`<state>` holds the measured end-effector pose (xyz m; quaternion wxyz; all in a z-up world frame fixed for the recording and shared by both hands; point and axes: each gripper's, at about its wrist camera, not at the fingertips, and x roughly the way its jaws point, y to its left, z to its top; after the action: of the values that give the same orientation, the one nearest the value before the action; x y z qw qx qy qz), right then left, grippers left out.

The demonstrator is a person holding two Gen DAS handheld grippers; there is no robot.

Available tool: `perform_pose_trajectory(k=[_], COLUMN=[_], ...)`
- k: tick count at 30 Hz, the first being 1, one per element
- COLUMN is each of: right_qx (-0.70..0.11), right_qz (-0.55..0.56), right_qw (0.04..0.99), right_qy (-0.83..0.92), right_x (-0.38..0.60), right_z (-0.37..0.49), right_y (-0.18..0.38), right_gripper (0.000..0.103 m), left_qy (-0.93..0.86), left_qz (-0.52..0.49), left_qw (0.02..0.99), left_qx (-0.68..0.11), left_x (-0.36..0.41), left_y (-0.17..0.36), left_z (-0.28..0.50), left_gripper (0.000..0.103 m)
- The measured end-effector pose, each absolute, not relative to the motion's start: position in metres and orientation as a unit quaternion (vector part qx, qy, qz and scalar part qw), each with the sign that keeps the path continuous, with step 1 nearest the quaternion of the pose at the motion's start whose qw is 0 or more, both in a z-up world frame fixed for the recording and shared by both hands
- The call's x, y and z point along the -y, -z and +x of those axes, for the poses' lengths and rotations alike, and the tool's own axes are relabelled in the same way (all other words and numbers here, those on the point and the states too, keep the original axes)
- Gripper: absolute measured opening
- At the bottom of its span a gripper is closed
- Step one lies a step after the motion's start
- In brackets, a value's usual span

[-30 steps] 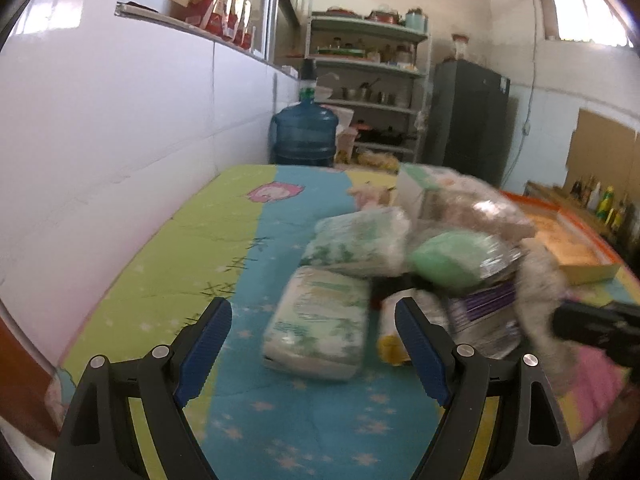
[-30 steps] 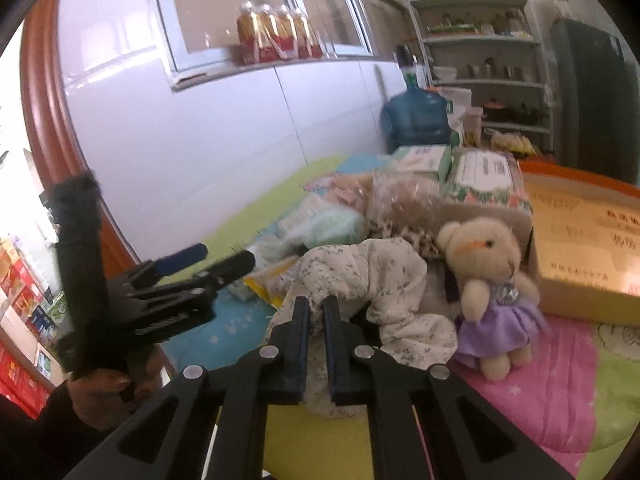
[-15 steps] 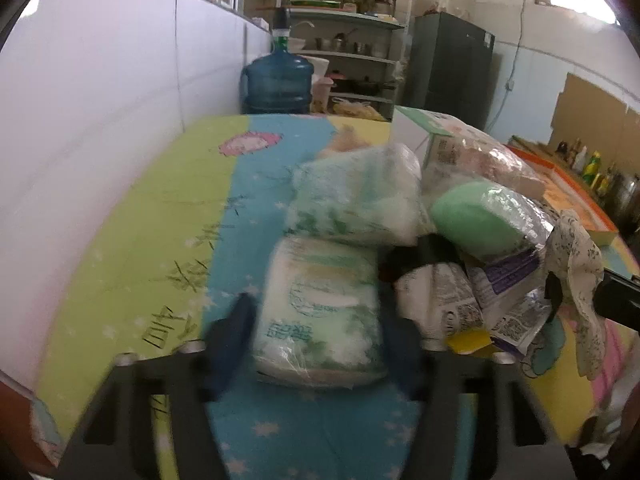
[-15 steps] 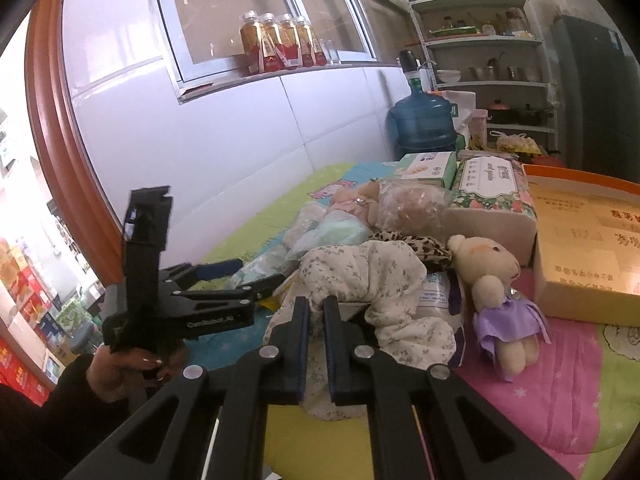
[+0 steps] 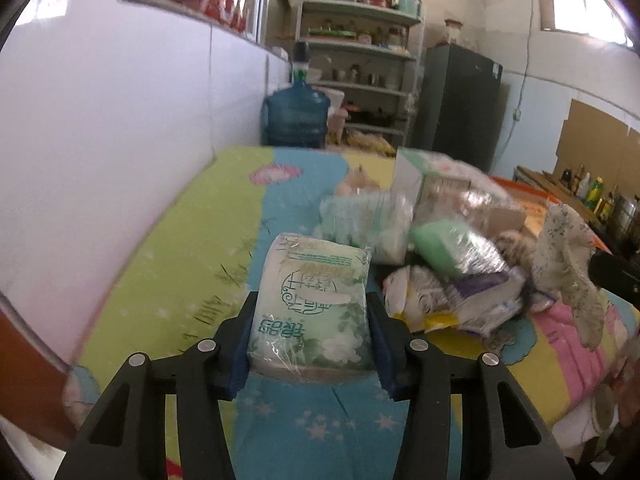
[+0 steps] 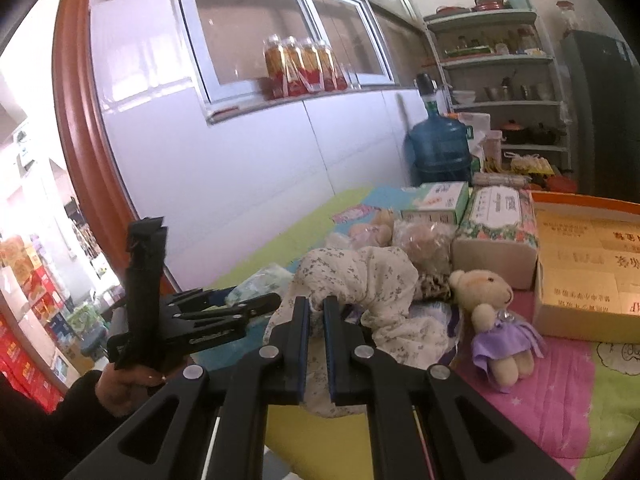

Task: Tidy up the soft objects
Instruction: 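Grasp the white tissue pack with the left gripper while the right gripper lifts the scrunchie, then carry the tissue pack and scrunchie in both grippers over the orange box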

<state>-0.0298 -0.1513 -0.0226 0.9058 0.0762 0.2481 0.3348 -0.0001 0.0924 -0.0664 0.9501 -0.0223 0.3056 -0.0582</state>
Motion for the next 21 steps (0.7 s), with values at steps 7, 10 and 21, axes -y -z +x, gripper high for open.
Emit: perform_pose_trajectory(k=[7, 10, 21], right_qx=[-0.210, -0.189, -0.138], right_qz=[0.073, 0.070, 0.091], right_qw=[0.916, 0.924, 0.954], right_qy=[-0.335, -0.325, -0.249], right_x=[0.160, 0.169, 0.242], right_z=[-0.040, -0.043, -0.045], right_y=[-0.001, -0.013, -0.038], right_gripper=[0.008, 0.008, 0.008], left_qy=[0.074, 0.092, 0.160], left_qz=[-0.005, -0.007, -0.017], left_qw=[0.962, 0.963, 0.958], left_qx=[-0.261, -0.252, -0.238], left_x=[-0.076, -0.063, 0.008], left_y=[0.027, 0.014, -0.012], left_z=[-0.015, -0.015, 0.005], left_gripper=[0.052, 0.052, 0.052])
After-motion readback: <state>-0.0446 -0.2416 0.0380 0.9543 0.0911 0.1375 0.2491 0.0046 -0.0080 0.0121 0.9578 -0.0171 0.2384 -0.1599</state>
